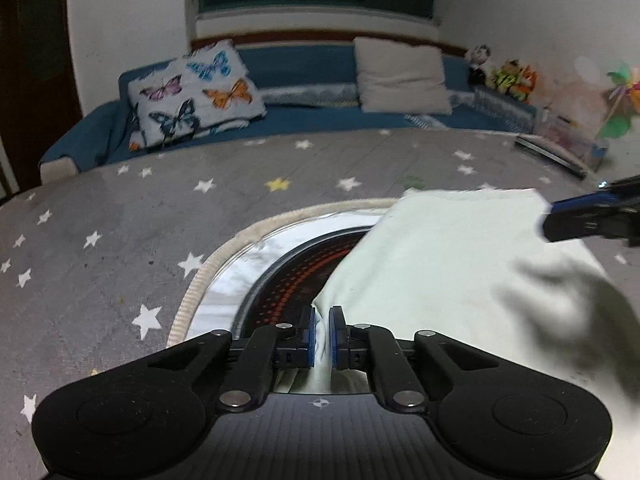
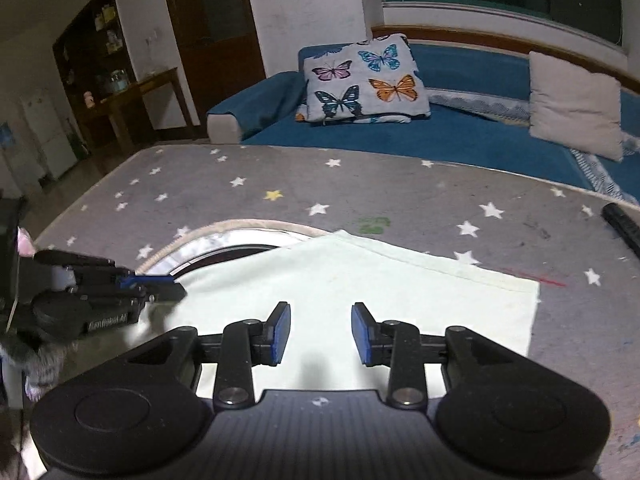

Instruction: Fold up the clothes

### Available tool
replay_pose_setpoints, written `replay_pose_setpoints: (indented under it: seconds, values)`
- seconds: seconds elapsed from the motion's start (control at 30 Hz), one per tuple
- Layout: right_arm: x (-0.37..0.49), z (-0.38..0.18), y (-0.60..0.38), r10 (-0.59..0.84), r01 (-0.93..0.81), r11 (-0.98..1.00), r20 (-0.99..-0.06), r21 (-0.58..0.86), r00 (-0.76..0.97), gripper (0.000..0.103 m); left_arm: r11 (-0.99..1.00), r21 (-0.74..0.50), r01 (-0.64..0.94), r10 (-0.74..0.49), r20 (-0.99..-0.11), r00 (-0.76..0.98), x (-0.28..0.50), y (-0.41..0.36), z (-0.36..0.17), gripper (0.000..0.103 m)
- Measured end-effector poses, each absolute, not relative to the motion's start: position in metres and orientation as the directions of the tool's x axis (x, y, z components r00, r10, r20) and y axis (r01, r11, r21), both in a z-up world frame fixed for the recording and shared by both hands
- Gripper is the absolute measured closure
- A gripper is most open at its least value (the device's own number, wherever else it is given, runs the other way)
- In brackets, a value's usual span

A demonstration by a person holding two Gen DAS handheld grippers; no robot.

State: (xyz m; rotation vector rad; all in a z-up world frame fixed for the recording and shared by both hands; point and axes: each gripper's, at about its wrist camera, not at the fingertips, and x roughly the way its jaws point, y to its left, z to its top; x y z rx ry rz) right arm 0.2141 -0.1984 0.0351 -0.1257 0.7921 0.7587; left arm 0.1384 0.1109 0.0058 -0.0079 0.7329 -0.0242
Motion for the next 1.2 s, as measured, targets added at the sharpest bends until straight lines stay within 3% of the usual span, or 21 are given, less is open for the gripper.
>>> replay_pose_setpoints:
  seconds: [0.5,0.63,0.73,0.93,1.2]
  values:
    - [0.211,0.021,-0.138,0.628,-0.702,0.667,-0.696,0.251,0.348,0.070,0.974,0.111,0.198,-0.087,-0.623,0.778,0.087,0.024,0.002,0.096]
    - [0.206,0.002,-0.126,0.555,-0.686,0.702,-0.750,0.191,0.359,0.072,0.971,0.091,0.221,-0.113,-0.639,0.761,0.084,0.021,-0.005,0.095]
    - [0.206,-0.010,-0.135,0.518,-0.668,0.723,-0.779,0.178,0.354,0.081,0.971,0.058,0.230,-0.140,-0.644,0.752,0.083,0.027,-0.002,0.092]
    - [0.205,-0.018,-0.166,0.535,-0.646,0.729,-0.777,0.227,0.332,0.081,0.981,-0.047,0.190,-0.177,-0.627,0.758,0.086,0.050,0.018,0.091]
    - [0.207,-0.021,-0.181,0.583,-0.632,0.717,-0.749,0.293,0.314,0.083,0.987,-0.150,0.051,-0.142,-0.699,0.701,0.137,0.075,0.002,0.068]
